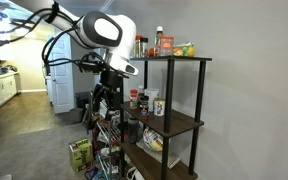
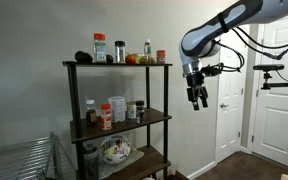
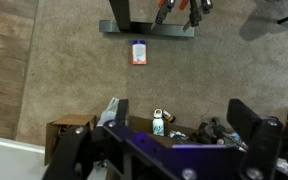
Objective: Put the orange spice bottle on the middle shelf
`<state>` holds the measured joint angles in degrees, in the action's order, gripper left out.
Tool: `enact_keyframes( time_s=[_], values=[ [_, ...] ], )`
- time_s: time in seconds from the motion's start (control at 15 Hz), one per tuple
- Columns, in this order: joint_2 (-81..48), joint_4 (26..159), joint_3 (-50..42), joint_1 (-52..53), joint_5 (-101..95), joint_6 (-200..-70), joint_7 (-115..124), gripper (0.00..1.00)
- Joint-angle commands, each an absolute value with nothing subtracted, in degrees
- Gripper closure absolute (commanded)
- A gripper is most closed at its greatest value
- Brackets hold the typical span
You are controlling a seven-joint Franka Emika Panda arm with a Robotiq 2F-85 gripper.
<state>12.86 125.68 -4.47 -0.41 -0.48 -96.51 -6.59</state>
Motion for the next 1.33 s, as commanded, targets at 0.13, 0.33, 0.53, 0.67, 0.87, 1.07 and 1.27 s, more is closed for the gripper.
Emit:
enact_keyframes(
  time_s=[0.13, 0.33, 0.53, 0.67, 0.87, 1.07, 1.27],
  values=[
    [12.82, 125.6, -3.95, -0.96, -0.38, -96.42, -6.68, 0.0],
    [12.82, 125.6, -3.95, -0.96, -0.38, -96.42, -6.68, 0.0],
    [12.82, 125.6, -3.95, -0.96, -0.38, -96.42, -6.68, 0.0],
    [12.02, 124.91, -3.75, -0.82, -0.61, -96.83, -6.64, 0.0],
    [7.4, 121.81, -2.69, 0.18, 1.22, -101.48, -6.49, 0.0],
    [1.51, 117.98, -0.66, 1.76, 3.63, -108.7, -6.61, 0.0],
    [-2.86, 114.78, 0.55, 2.22, 3.33, -112.96, -6.55, 0.0]
  ],
)
